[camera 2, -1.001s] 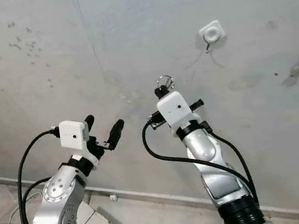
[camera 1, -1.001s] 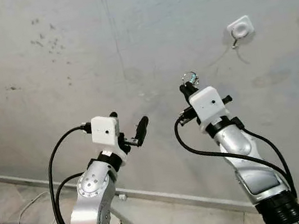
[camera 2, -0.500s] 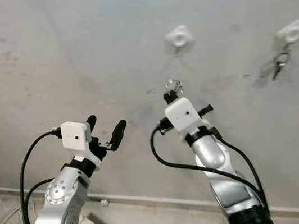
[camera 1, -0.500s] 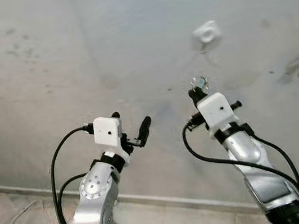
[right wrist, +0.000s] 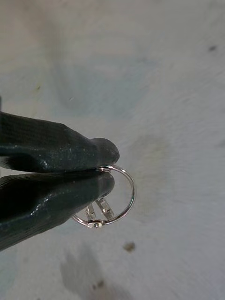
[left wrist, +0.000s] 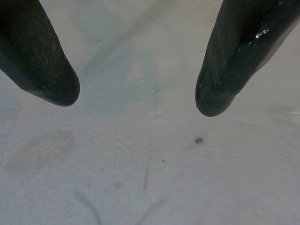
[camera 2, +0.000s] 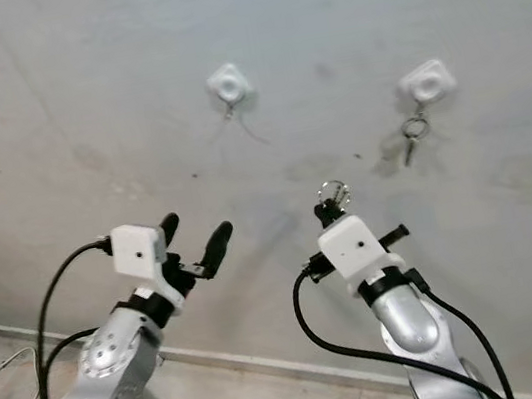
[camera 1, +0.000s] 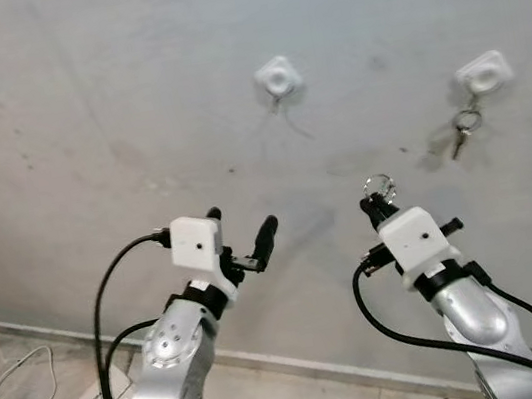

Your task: Hang keys on a hook

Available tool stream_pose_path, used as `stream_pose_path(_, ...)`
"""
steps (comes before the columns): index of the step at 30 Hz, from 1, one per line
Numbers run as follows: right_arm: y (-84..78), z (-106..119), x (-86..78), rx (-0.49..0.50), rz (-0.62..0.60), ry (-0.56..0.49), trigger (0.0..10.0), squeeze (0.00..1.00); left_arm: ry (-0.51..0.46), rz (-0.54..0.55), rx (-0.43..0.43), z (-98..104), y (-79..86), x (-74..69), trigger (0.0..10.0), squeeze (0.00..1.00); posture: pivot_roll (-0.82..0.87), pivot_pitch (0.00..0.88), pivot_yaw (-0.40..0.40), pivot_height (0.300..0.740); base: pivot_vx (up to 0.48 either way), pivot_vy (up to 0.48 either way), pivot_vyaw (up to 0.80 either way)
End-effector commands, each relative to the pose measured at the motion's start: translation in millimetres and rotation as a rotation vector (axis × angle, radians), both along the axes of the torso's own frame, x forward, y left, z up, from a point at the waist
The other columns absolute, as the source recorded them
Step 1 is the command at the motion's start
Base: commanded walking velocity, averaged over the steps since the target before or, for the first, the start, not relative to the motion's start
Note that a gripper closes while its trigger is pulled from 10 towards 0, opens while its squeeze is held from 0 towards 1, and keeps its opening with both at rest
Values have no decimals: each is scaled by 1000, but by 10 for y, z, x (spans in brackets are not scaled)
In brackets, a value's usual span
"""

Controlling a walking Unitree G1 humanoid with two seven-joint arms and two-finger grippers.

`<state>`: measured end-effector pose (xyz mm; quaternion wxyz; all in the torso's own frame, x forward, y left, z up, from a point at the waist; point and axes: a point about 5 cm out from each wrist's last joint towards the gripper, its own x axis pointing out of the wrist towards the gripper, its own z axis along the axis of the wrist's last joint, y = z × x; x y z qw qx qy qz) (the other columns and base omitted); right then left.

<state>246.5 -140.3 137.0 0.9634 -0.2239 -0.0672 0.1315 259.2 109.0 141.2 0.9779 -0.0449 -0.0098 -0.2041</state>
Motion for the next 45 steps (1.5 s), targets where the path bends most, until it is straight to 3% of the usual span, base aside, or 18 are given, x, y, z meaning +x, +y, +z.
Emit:
stream_pose_path(1,100,85,-30,11,47,-24,10000,0,9,44,19,-1,119,-33,10000,0,20,4,48,740,0,0,0)
stream_pose_path(5,77,97,-25,9,46,-21,10000,0,45,86,36,-68,244,-182,10000,0,25,4,50,740,0,0,0)
stream_pose_path(13,133,133,-8,18,79,-18,10000,0,83,68,66,-112,283,-355,10000,0,68,8,47,740,0,0,0)
stream_pose_path(17,203,194,76,35,106,-38,10000,0,92,64,80,-119,294,-382,10000,0,79,11,49,740,0,0,0)
stream_pose_path(21,368,334,307,52,174,-88,10000,0,120,42,119,-183,293,-500,10000,0,105,11,45,740,0,0,0)
stream_pose_path(28,532,526,586,49,218,-168,10000,0,107,32,122,-144,277,-492,10000,0,132,12,31,740,0,0,0)
stream_pose_path(30,546,602,686,48,216,-196,10000,0,76,-20,131,-95,241,-492,10000,0,132,12,31,740,0,0,0)
stream_pose_path(36,598,672,787,48,215,-230,10000,0,46,-124,120,-48,140,-490,10000,0,150,14,28,740,0,0,0)
stream_pose_path(45,646,740,880,61,202,-272,10000,0,-56,-182,149,88,25,-391,10000,0,137,19,34,740,0,0,0)
